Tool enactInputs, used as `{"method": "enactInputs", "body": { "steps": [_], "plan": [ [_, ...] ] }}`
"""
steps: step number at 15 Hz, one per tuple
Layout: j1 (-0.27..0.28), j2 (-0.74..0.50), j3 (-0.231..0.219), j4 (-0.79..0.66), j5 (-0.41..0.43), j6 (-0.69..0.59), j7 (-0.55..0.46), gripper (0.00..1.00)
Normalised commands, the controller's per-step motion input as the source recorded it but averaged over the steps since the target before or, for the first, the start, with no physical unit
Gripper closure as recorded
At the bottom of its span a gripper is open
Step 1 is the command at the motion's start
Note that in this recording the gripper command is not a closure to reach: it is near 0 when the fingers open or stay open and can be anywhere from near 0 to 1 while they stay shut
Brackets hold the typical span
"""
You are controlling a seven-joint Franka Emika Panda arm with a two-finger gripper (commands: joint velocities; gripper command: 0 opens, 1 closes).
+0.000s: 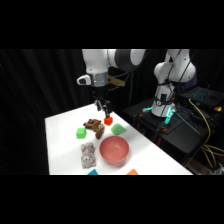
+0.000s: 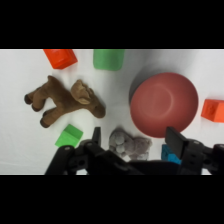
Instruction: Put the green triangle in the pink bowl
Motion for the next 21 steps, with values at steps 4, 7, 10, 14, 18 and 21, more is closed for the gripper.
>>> {"method": "enactInputs", "body": {
  "steps": [4,7,10,14,18,21],
  "plan": [
    [0.074,-0.29,0.067,-0.56,-0.065,0.42,0.26,0.0],
    [0.071,-0.43,0.06,-0.66,-0.083,0.44,0.31,0.0],
    [0.031,-0.52,0.043,-0.66,-0.111,0.4,0.3,0.0],
    [-0.044,-0.54,0.044,-0.63,-0.181,0.33,0.3,0.0],
    [-0.185,-0.31,0.012,-0.26,-0.199,0.2,0.14,0.0],
    [-0.232,-0.09,-0.088,0.0,-0.158,0.16,-0.08,0.0]
  ]
}}
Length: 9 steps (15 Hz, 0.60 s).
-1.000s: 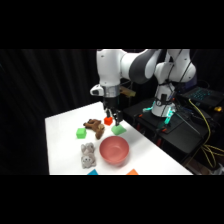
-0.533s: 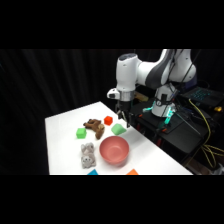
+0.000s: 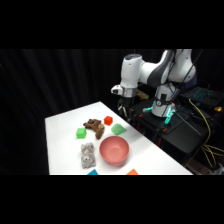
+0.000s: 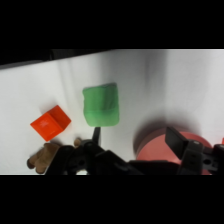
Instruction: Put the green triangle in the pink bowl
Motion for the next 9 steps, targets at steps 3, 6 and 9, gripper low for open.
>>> {"method": "enactInputs", "body": {
  "steps": [3,6,9],
  "plan": [
    [-0.195,0.01,-0.152,0.0,-0.065,0.23,-0.23,0.0],
    [-0.089,0.14,-0.12,0.0,0.069,0.29,-0.28,0.0],
    [0.059,0.24,-0.045,0.0,0.271,0.34,-0.32,0.0]
  ]
}}
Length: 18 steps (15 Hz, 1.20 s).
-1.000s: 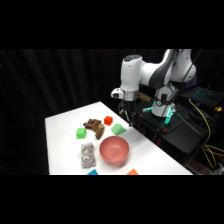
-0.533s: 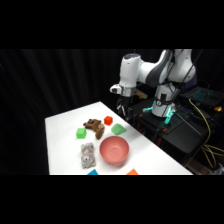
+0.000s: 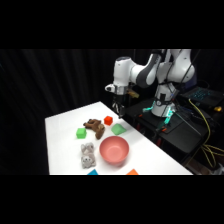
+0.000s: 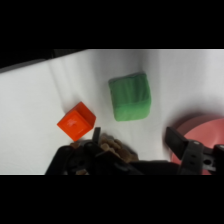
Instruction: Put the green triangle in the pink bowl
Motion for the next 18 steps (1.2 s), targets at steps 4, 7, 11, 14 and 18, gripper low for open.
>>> {"method": "enactInputs", "body": {
  "steps": [4,7,11,14,18],
  "plan": [
    [0.117,0.22,0.0,0.04,0.398,0.26,-0.39,0.0],
    [0.04,0.17,0.01,0.12,0.425,0.14,-0.47,0.0],
    [-0.053,0.17,0.024,0.17,0.391,0.05,-0.5,0.0],
    [-0.107,0.18,0.089,0.16,0.359,0.04,-0.44,0.0],
    [-0.107,0.06,0.108,0.1,0.183,-0.09,-0.23,0.0]
  ]
}}
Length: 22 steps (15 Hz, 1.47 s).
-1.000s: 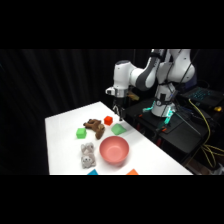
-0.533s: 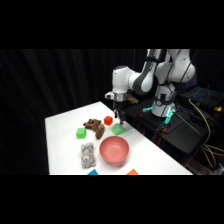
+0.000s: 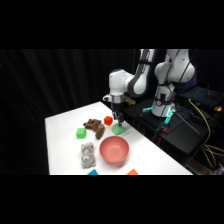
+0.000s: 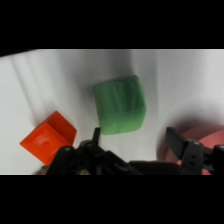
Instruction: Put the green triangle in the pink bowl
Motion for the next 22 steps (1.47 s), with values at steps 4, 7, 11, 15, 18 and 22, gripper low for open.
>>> {"method": "enactInputs", "body": {
  "steps": [4,7,11,15,18,22],
  "plan": [
    [-0.065,-0.04,0.069,0.0,0.048,-0.15,-0.07,0.0],
    [-0.073,-0.04,0.079,-0.04,0.11,-0.09,-0.15,0.0],
    [-0.094,0.0,0.055,0.0,0.067,-0.07,-0.21,0.0],
    [-0.15,0.07,-0.009,0.1,-0.032,-0.08,-0.28,0.0],
    [-0.172,0.15,-0.016,0.18,-0.041,-0.09,-0.3,0.0],
    [-0.141,0.21,0.096,0.24,0.039,-0.1,-0.28,0.0]
  ]
}}
